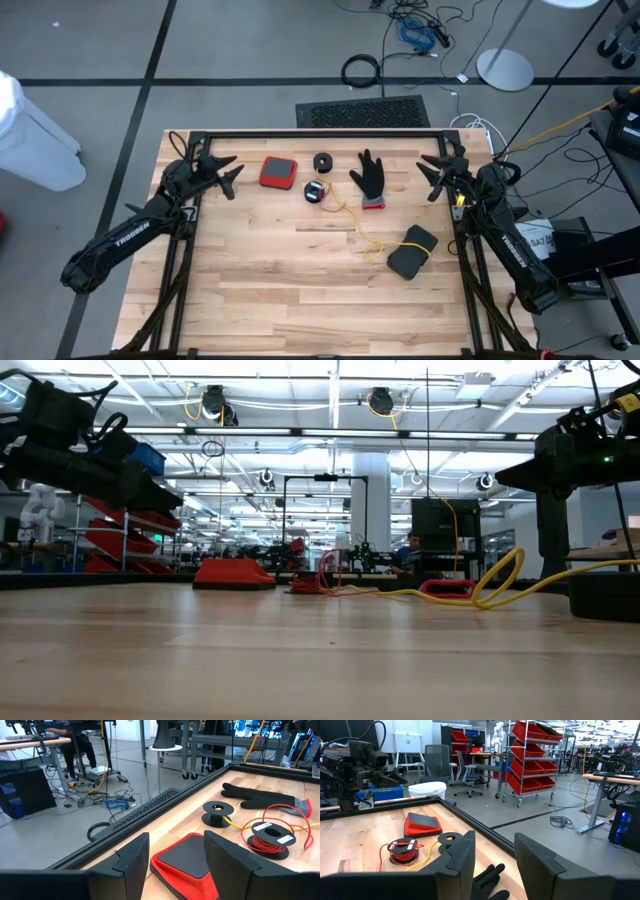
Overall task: Coil cords
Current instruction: Return to Home Position
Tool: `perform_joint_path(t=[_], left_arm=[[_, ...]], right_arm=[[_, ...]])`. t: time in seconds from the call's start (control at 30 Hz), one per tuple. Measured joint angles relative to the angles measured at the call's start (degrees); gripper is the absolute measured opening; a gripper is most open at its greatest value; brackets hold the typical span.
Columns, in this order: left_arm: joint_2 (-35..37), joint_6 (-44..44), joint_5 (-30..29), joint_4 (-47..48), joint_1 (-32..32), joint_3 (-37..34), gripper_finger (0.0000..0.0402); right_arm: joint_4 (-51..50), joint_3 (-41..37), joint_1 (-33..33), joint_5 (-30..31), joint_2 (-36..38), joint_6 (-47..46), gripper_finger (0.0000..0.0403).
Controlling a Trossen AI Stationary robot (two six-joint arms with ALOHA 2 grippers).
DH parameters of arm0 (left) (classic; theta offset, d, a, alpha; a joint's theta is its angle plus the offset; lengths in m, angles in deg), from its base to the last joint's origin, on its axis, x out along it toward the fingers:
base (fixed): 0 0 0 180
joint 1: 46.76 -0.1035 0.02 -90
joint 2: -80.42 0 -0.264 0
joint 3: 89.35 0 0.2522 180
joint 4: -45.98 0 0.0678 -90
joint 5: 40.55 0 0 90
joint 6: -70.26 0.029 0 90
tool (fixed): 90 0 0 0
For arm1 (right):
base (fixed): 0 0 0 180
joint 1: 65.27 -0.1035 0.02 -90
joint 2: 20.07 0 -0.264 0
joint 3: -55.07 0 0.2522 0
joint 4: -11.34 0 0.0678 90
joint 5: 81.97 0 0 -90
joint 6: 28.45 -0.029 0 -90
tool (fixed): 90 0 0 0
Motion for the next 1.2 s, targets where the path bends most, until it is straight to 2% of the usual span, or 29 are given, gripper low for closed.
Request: perform_joint_path(t=[1.2], left_arm=[[0.0, 0.0, 0.0, 0.0, 0.0, 0.0, 0.0193]], right_arm=[[0.0, 0.0, 0.0, 0.0, 0.0, 0.0, 0.0125]])
